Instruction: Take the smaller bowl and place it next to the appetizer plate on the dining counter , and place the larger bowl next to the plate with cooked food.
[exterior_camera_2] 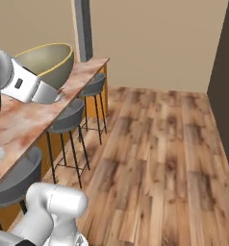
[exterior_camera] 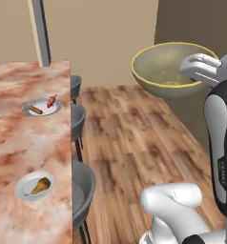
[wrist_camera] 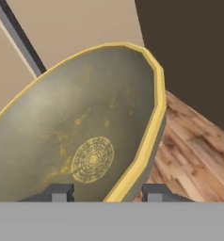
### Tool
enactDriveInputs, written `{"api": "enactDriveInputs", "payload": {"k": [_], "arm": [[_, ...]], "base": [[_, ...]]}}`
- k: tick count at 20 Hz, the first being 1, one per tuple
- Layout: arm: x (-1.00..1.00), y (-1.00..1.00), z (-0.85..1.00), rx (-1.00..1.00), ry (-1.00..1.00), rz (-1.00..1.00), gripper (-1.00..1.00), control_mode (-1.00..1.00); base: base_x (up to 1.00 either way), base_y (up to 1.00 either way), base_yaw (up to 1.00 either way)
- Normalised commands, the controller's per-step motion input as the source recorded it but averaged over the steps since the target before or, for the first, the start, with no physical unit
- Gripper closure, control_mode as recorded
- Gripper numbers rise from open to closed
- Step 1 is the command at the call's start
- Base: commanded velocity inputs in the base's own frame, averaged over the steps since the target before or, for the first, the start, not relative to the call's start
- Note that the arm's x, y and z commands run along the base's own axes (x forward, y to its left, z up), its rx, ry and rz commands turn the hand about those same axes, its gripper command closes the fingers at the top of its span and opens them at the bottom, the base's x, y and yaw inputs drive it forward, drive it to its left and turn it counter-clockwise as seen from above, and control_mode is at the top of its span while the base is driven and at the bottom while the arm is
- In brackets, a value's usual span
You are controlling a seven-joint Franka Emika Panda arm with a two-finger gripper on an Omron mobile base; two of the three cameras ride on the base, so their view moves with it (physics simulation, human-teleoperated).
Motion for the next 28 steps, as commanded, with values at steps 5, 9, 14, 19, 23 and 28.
{"api": "enactDriveInputs", "payload": {"k": [5, 9, 14, 19, 23, 28], "arm": [[0.00, 0.00, 0.00, 0.00, 0.00, 0.00, 1.00, 1.00], [0.00, 0.00, 0.00, 0.00, 0.00, 0.00, 1.00, 1.00], [0.00, 0.00, 0.00, 0.00, 0.00, 0.00, 1.00, 1.00], [0.00, 0.00, 0.00, 0.00, 0.00, 0.00, 1.00, 1.00], [0.00, 0.00, 0.00, 0.00, 0.00, 0.00, 1.00, 1.00], [0.00, 0.00, 0.00, 0.00, 0.00, 0.00, 1.00, 1.00]], "base": [[1.00, -0.29, 0.43], [1.00, -0.42, 0.48], [1.00, -0.54, 0.47], [1.00, -0.63, 0.39], [1.00, -0.51, 0.39], [1.00, -0.17, 0.36]]}}
